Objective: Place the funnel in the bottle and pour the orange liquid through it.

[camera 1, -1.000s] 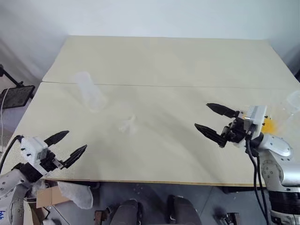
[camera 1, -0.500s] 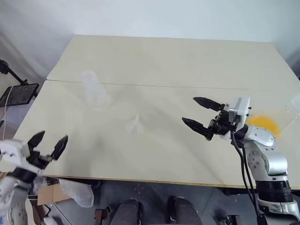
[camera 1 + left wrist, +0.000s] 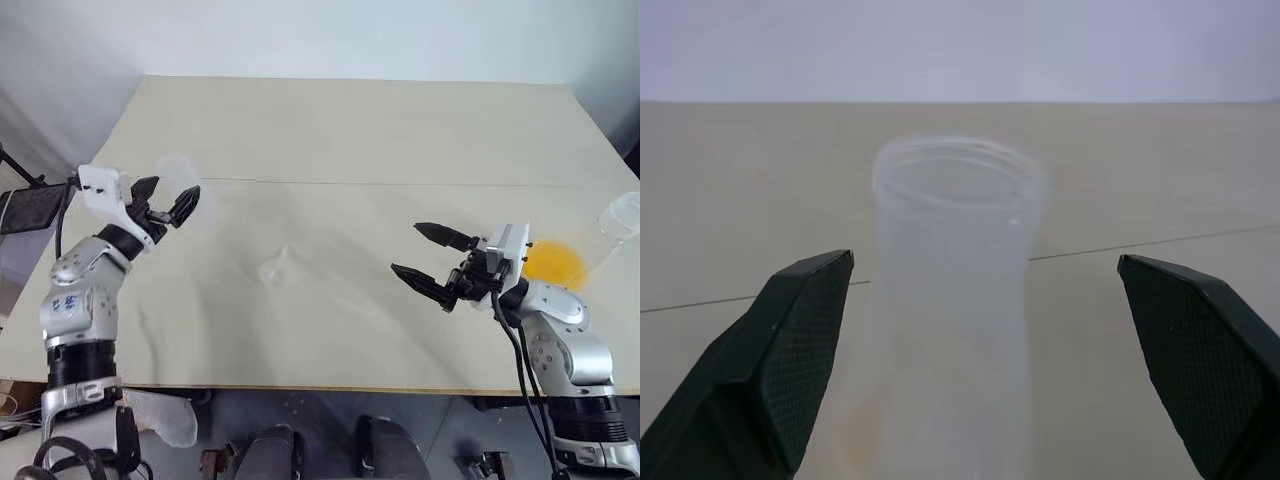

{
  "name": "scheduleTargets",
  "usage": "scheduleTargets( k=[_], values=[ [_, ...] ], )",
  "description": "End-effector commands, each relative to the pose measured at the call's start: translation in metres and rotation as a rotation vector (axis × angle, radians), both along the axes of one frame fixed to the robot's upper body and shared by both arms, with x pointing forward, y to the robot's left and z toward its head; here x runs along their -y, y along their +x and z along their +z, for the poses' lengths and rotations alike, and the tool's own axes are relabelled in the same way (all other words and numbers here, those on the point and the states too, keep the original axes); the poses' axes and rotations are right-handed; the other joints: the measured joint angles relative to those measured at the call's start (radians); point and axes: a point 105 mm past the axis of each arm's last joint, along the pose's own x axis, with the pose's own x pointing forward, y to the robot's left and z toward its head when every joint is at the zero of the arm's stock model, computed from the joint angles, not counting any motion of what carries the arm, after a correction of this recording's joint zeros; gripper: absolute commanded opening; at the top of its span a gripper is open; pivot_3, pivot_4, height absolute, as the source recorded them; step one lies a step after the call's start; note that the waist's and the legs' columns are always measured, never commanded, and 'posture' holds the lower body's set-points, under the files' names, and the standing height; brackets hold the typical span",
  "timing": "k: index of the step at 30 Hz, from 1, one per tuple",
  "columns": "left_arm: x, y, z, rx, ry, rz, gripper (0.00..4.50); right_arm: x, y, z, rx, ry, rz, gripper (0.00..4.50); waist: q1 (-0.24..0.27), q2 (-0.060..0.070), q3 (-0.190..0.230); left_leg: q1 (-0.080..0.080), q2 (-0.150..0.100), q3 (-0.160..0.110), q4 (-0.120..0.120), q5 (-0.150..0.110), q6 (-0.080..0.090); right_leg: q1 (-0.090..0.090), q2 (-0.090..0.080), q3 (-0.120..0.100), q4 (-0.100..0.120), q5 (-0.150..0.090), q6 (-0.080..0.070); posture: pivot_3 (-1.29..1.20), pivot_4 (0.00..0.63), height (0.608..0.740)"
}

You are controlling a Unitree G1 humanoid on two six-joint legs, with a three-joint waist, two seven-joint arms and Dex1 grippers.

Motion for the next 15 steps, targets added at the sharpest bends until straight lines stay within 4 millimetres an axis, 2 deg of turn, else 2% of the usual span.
scheduleTargets(
  k=[1,8,11,15],
  values=[
    [-0.001,0.01,0.014,0.045,0.014,0.032,4.5,-0.001,-0.005,0.01,0.052,0.021,0.001,4.48,0.0,0.0,0.0,0.0,0.0,0.0,0.0,0.0,0.0,0.0,0.0,0.0,0.0,0.0,0.0,0.0,0.15,0.74],
    [0.001,0.023,0.018,0.058,0.023,0.04,4.5,-0.002,-0.005,0.009,0.052,0.033,-0.007,4.48,0.001,-0.001,0.0,0.0,-0.001,0.0,0.001,0.0,0.0,0.0,0.0,0.0,0.0,0.0,0.001,0.0,0.15,0.74],
    [0.001,0.024,0.014,0.042,0.047,0.029,3.91,-0.001,-0.005,0.009,0.058,0.037,-0.016,4.5,0.001,-0.001,0.0,0.0,-0.001,0.0,0.001,0.0,0.0,0.0,-0.001,0.0,0.0,0.001,0.001,0.0,0.15,0.74],
    [0.002,0.023,0.014,0.043,0.06,0.016,2.65,0.001,-0.005,0.01,0.064,0.043,-0.029,4.5,0.001,-0.001,0.0,0.0,-0.001,0.0,0.001,0.0,0.0,0.0,-0.001,0.0,0.0,0.001,0.001,0.0,0.15,0.74]
  ],
)
